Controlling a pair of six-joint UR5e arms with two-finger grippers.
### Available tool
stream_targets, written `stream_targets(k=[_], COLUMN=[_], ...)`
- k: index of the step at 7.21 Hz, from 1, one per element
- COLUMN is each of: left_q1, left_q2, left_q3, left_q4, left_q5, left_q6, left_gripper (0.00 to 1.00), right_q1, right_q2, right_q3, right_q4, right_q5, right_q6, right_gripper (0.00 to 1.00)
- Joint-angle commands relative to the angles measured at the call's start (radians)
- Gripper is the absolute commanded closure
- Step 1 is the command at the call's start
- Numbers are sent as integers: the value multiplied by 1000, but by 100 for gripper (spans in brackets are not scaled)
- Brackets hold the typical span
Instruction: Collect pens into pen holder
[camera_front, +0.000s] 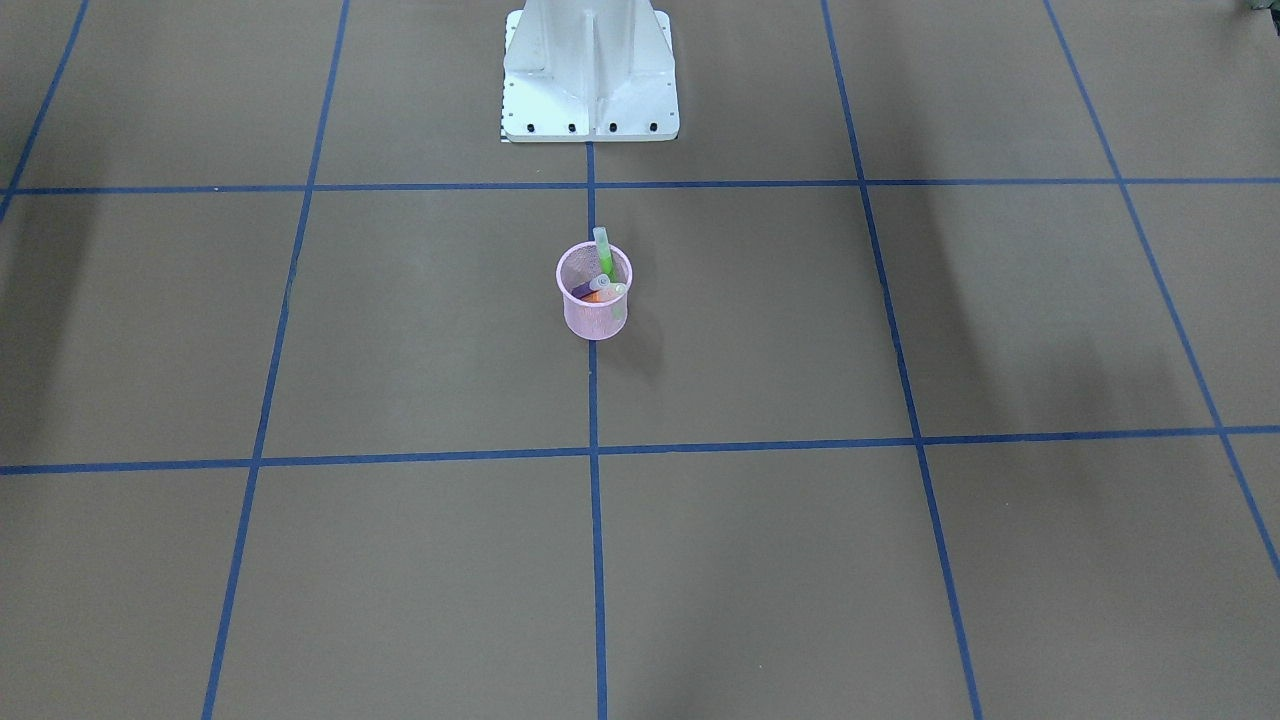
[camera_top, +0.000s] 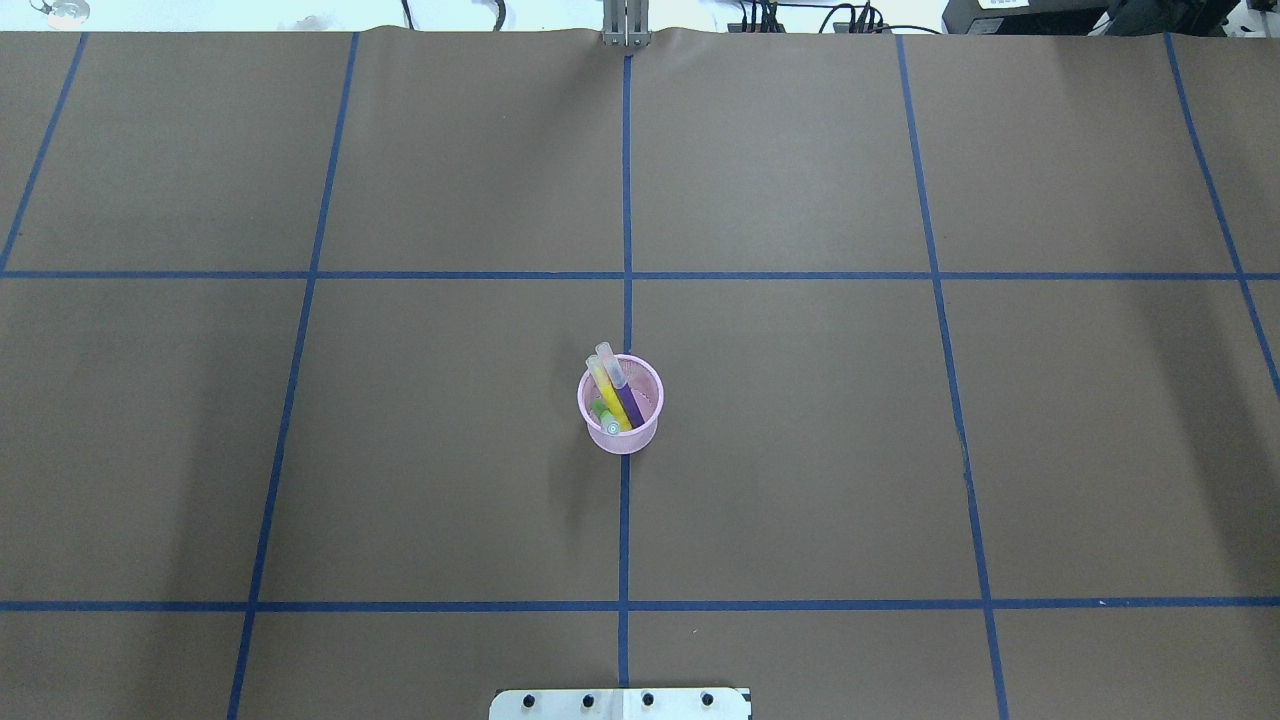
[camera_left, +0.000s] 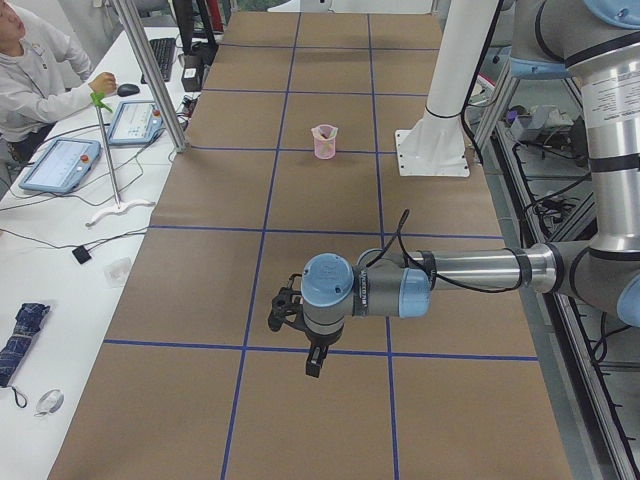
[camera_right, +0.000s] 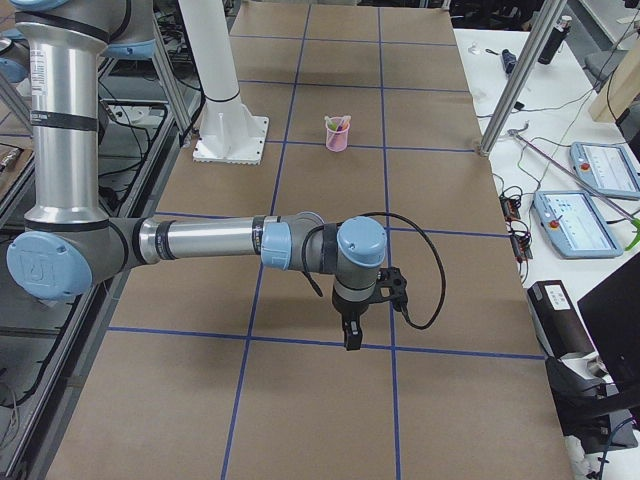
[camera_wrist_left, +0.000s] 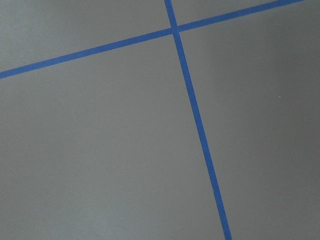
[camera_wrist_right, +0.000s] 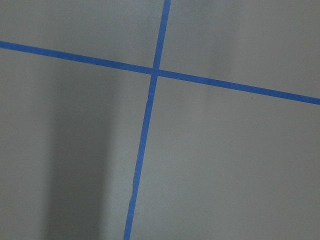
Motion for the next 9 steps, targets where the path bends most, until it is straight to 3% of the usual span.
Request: stream_targets(k=[1,9], left_q1=[0,-8], left_q2=[0,0], left_q3=[18,24], left_q4=[-2,-14], left_q5=[3,6], left_q6=[0,6], left_gripper=[0,0], right_q1=[0,0], right_q2=[0,-2], right_q3=[0,0], right_q4=[-1,-1], right_q5=[0,0], right_q6=[-1,-1], right_gripper=[0,0])
